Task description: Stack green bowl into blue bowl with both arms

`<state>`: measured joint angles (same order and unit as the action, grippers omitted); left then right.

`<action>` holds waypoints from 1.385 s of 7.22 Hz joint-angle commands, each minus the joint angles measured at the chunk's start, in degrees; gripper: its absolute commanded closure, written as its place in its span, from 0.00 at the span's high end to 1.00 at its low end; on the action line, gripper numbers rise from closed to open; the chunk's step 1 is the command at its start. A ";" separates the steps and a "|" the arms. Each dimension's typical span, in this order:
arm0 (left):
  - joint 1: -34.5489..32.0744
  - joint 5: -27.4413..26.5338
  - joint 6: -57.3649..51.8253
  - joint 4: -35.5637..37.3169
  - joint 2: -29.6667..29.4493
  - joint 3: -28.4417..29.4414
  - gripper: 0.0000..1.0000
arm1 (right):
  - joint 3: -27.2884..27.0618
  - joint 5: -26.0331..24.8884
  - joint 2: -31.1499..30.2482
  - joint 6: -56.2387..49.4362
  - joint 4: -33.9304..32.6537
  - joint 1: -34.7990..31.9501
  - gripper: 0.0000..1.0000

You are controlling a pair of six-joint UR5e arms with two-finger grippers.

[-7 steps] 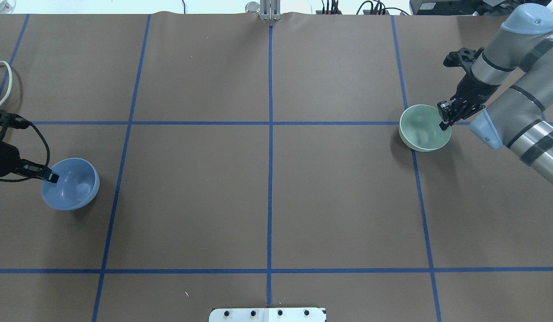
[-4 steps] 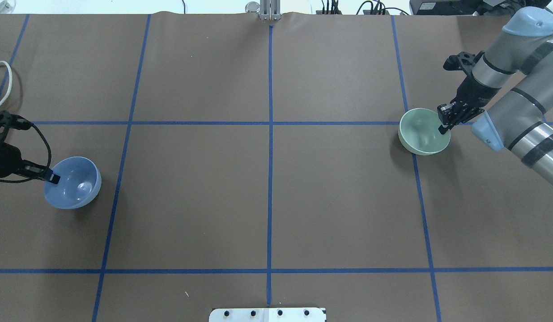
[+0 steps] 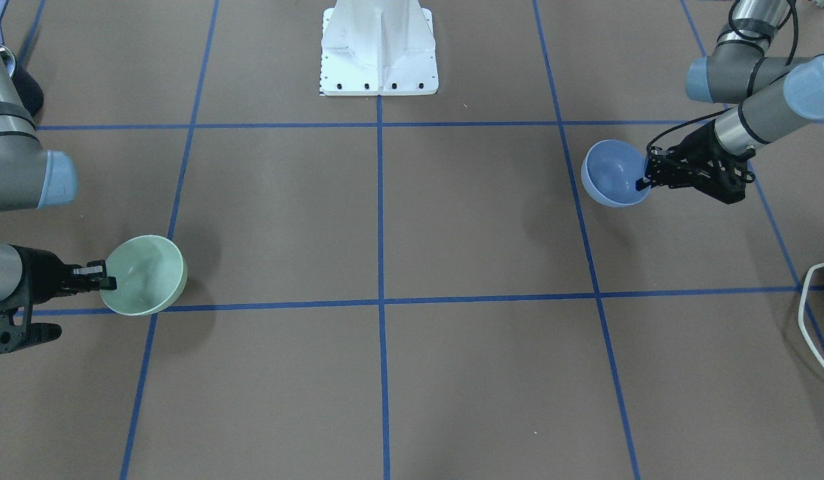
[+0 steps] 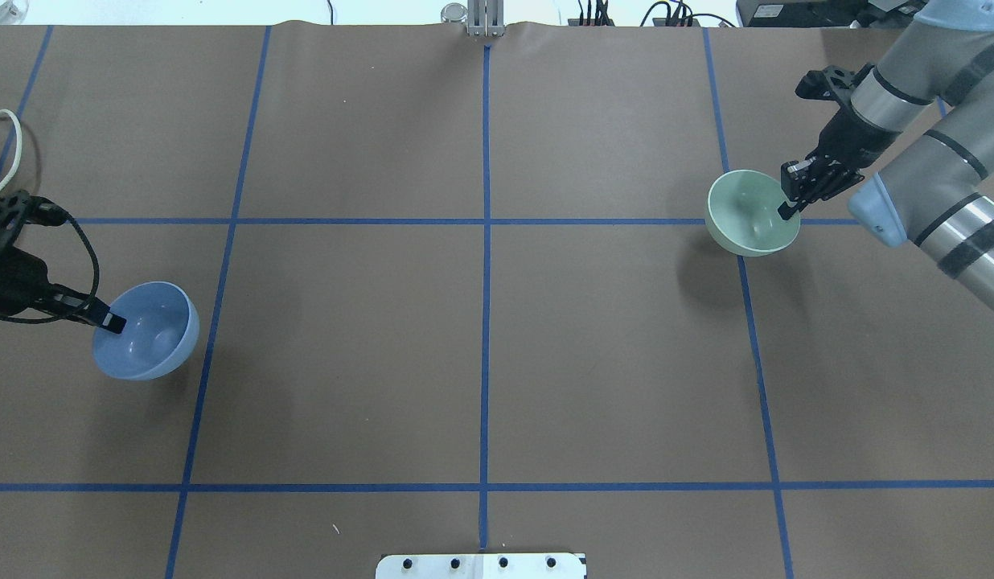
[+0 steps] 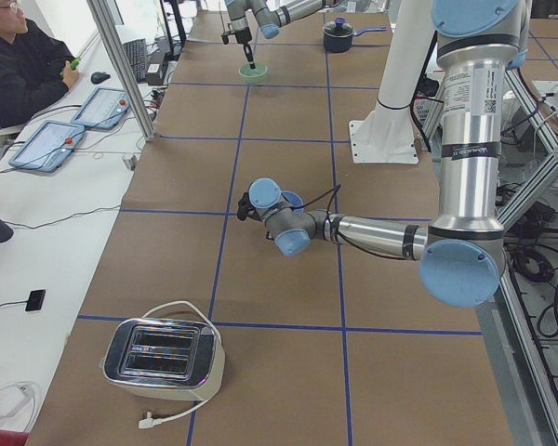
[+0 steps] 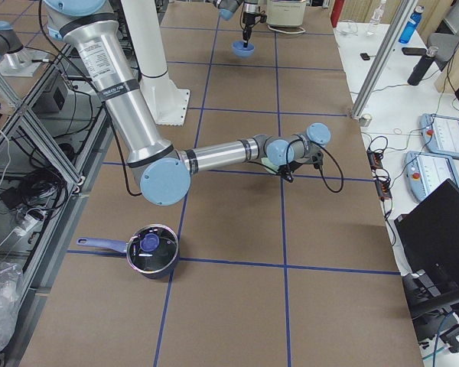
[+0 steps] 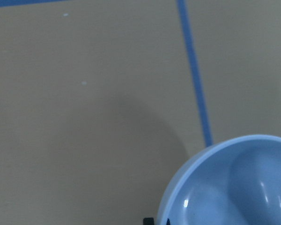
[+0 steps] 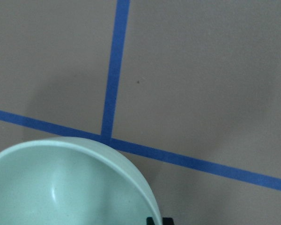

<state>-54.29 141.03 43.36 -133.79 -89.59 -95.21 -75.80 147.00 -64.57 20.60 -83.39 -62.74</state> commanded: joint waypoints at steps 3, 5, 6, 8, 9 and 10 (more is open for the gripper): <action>2.93 0.30 12.04 13.64 -16.88 -4.20 0.00 | -0.14 1.45 6.72 6.45 -0.02 0.07 0.00; 9.53 -3.36 19.02 16.09 -24.01 -3.06 0.00 | -0.92 1.45 9.11 9.63 0.07 1.22 0.00; 12.85 -8.36 19.22 20.19 -28.75 -0.71 0.00 | -1.28 2.75 9.29 9.64 -0.02 1.40 0.00; 17.35 -14.19 21.75 21.99 -36.76 6.14 0.00 | -1.28 5.40 10.69 9.90 -0.02 1.57 0.00; 18.07 -15.34 21.86 22.08 -38.54 8.17 0.00 | -1.20 5.49 10.69 9.90 -0.11 1.92 0.00; 19.55 -17.87 22.55 21.99 -40.73 10.89 0.00 | -1.19 5.40 10.78 10.51 -0.02 2.19 0.00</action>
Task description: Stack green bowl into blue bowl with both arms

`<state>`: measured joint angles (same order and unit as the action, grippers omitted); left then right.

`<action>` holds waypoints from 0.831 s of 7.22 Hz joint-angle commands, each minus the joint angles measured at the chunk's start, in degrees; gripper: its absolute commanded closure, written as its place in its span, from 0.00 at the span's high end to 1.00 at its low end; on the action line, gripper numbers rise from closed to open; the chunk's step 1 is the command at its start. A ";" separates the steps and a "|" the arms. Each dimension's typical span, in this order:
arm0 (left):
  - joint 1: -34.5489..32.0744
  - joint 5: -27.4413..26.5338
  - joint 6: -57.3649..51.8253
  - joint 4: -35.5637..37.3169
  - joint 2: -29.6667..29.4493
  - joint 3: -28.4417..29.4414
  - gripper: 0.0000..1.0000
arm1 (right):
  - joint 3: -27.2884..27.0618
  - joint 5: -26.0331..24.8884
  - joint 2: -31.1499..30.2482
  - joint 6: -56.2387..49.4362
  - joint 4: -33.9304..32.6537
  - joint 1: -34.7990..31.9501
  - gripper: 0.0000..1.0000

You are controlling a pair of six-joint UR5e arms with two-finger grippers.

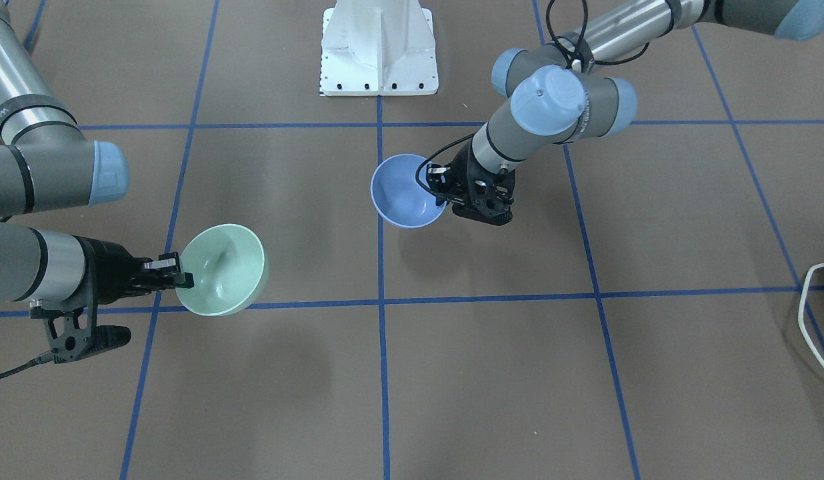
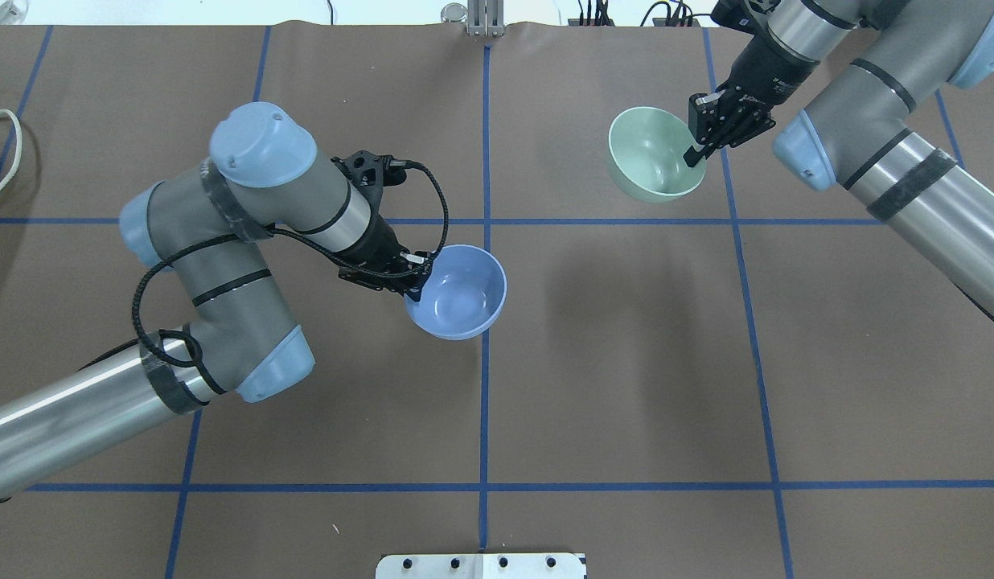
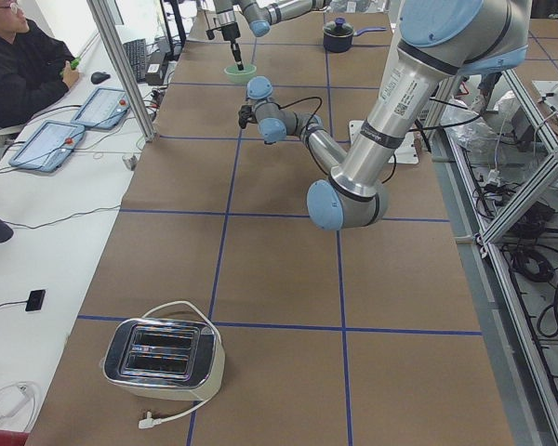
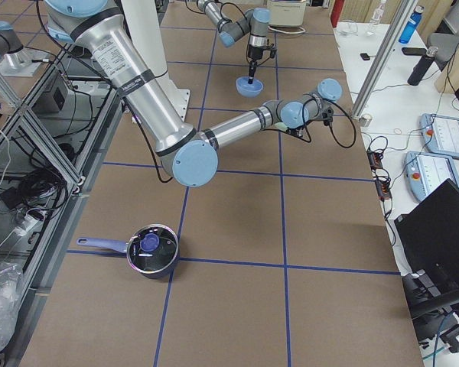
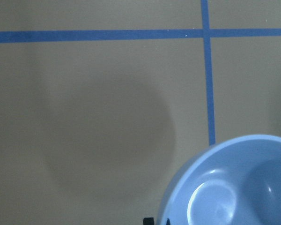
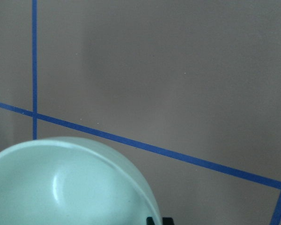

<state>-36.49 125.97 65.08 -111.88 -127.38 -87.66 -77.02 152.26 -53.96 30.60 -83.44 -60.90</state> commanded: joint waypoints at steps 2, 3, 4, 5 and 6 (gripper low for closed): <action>2.12 -3.10 1.10 -0.09 -2.97 3.64 0.00 | -0.06 0.15 0.17 0.77 0.21 0.51 0.00; 2.47 -3.10 1.10 -0.09 -2.70 3.64 0.00 | -0.15 0.15 0.17 0.69 0.21 0.43 0.00; 2.56 -3.10 1.01 -0.17 -2.53 3.81 0.00 | -0.06 0.15 0.17 0.69 0.21 0.43 0.00; 3.35 -3.62 1.01 -0.09 -2.44 3.81 0.00 | -0.06 0.15 0.17 0.69 0.21 0.43 0.00; 3.96 -4.84 1.10 -0.26 -2.44 3.81 0.00 | -0.06 0.15 0.08 0.77 0.21 0.43 0.00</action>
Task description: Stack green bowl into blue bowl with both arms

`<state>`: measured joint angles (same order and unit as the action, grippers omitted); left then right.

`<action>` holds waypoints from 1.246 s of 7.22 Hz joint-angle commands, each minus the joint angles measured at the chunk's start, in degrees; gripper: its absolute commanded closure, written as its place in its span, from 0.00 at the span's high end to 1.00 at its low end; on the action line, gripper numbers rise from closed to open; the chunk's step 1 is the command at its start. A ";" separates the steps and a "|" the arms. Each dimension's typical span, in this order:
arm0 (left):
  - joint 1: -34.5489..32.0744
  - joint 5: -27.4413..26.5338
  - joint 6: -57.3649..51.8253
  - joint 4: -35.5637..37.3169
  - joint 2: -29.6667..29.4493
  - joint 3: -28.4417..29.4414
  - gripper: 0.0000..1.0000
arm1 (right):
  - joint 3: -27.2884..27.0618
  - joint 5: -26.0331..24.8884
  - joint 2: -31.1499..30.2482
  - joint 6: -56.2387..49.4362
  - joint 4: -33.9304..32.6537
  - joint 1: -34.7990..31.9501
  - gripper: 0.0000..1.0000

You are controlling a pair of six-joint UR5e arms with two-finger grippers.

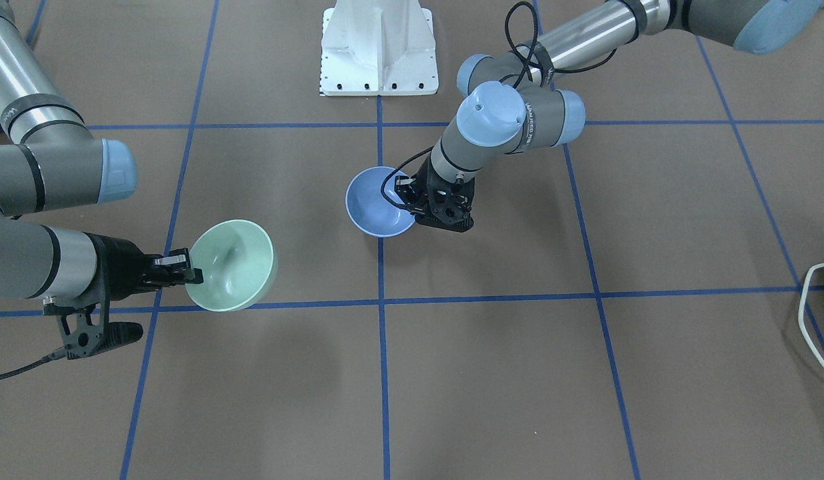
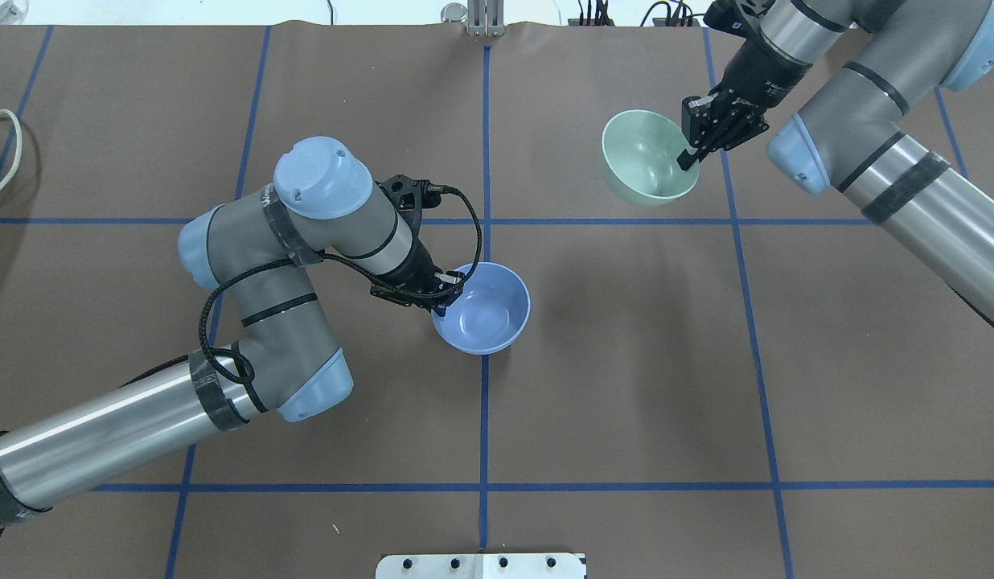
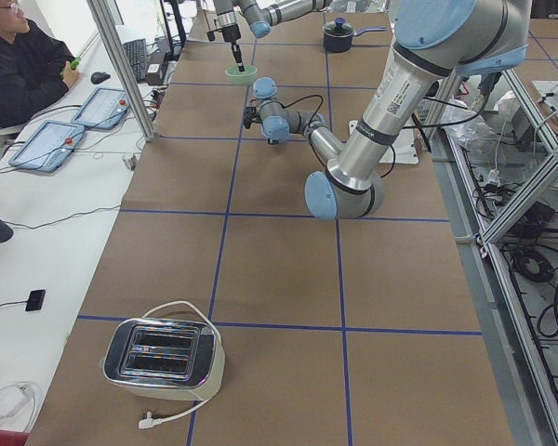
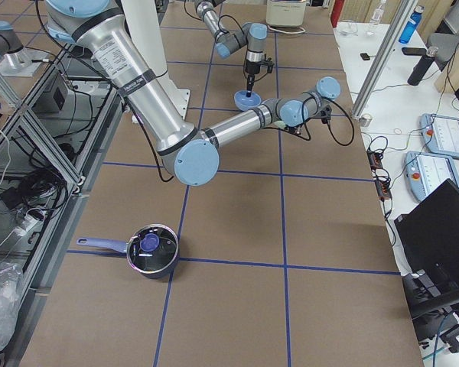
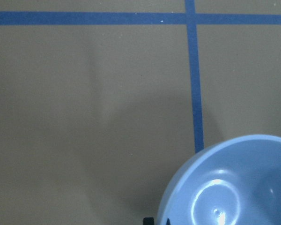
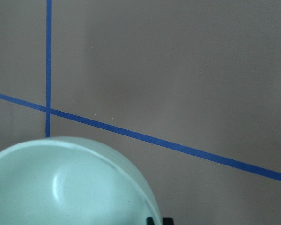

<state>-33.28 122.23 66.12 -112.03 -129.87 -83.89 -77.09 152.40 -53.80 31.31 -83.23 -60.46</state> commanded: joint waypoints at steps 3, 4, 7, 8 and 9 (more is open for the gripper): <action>0.94 -1.12 0.06 -0.12 0.06 -0.05 0.00 | 0.01 0.00 -0.08 0.07 0.09 -0.09 0.00; 0.94 -1.12 0.06 -0.12 0.06 -0.05 0.00 | 0.01 0.00 -0.08 0.07 0.09 -0.10 0.00; 0.94 -1.03 0.24 -0.20 0.06 -0.05 0.00 | 0.01 0.00 -0.08 0.07 0.09 -0.10 0.00; 1.11 -1.12 0.06 -0.20 0.06 -0.05 0.12 | 0.10 0.00 -0.17 0.07 0.09 -0.10 0.00; 1.37 -1.12 -0.03 -0.38 0.41 -0.14 0.45 | 0.10 0.00 -0.08 0.07 0.09 -0.10 0.00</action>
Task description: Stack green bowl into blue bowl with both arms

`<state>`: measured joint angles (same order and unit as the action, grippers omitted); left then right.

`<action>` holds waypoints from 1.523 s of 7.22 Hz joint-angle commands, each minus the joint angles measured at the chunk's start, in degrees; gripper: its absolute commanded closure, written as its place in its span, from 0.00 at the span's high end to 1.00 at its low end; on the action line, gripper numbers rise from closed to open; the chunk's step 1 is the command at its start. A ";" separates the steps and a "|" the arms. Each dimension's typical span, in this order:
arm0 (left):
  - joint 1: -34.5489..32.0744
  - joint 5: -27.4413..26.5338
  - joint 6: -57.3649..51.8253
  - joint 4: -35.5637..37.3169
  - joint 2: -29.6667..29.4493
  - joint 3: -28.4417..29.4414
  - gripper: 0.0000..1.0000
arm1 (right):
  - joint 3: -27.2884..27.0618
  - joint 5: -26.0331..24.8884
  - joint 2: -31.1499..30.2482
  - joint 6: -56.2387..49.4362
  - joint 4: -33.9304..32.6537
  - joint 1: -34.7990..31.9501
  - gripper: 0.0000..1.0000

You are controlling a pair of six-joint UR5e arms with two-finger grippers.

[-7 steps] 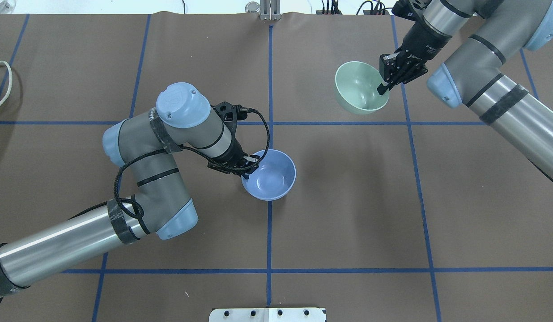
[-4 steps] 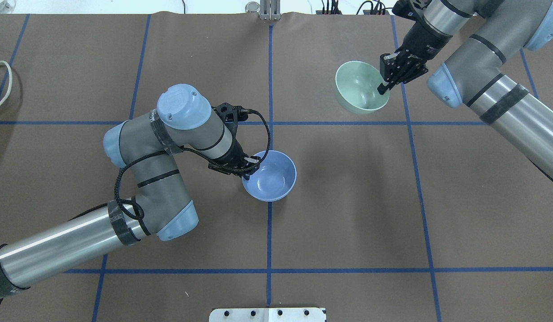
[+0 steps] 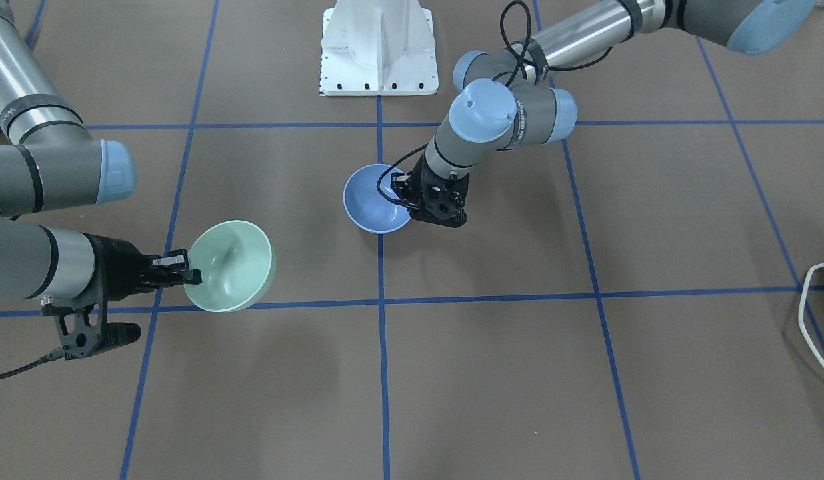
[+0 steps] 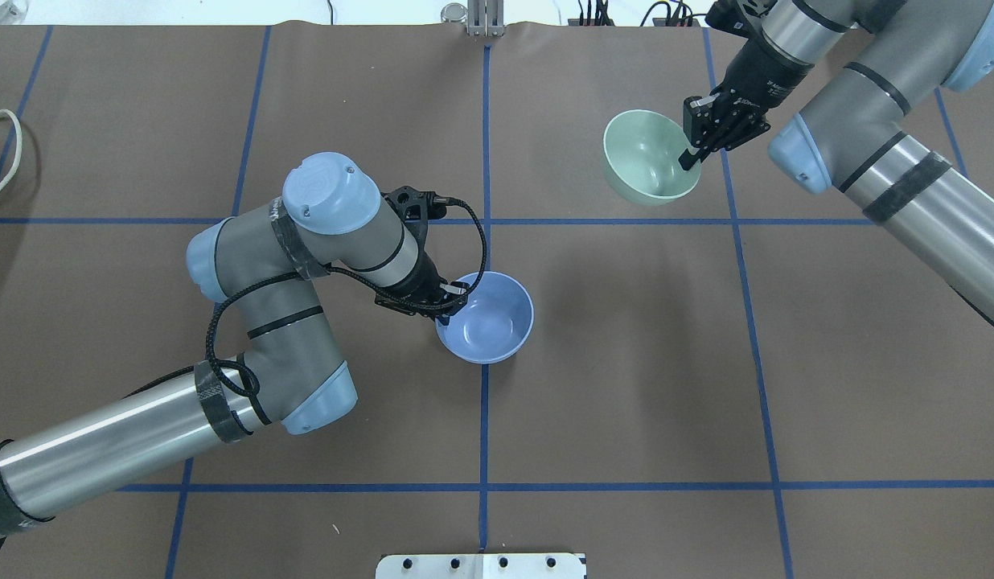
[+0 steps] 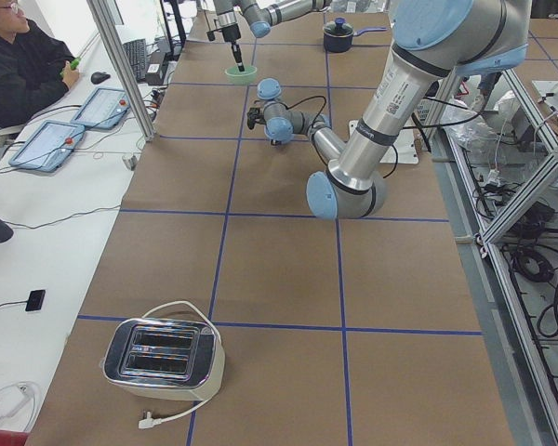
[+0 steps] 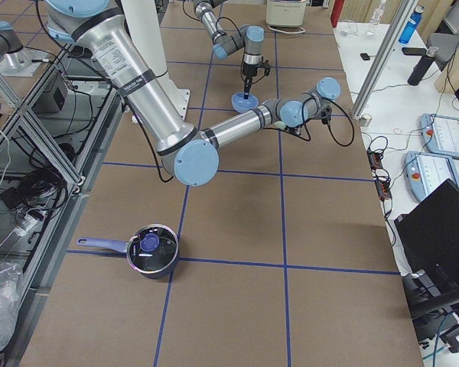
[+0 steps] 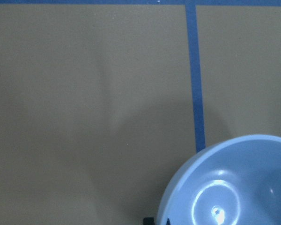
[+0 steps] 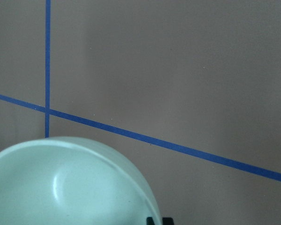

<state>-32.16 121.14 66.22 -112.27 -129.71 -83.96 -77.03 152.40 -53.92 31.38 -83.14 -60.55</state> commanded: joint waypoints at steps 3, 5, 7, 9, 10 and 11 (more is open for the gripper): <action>0.35 0.06 0.31 -0.40 0.34 -0.24 0.98 | 0.03 0.00 -0.05 0.00 0.00 0.00 0.00; 0.17 0.76 0.14 -0.32 2.25 -2.59 0.98 | -0.14 0.09 0.13 0.35 -0.09 0.00 0.00; -3.06 5.21 -0.30 0.12 7.25 -9.61 0.98 | -1.62 0.00 1.53 4.55 0.35 1.65 0.00; -11.66 11.56 -2.65 0.04 10.34 -10.86 0.98 | -2.60 -0.87 4.16 11.04 0.62 6.49 0.00; -16.48 14.36 -7.72 0.12 14.10 -12.18 0.98 | -3.65 -2.36 5.04 13.07 0.62 8.42 0.00; -21.84 16.48 -12.73 0.12 17.79 -12.89 0.98 | -3.40 -5.68 6.88 15.44 0.62 11.57 0.00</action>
<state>-47.95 134.79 58.95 -112.18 -116.09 -95.78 -80.21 149.74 -48.92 43.94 -82.55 -52.27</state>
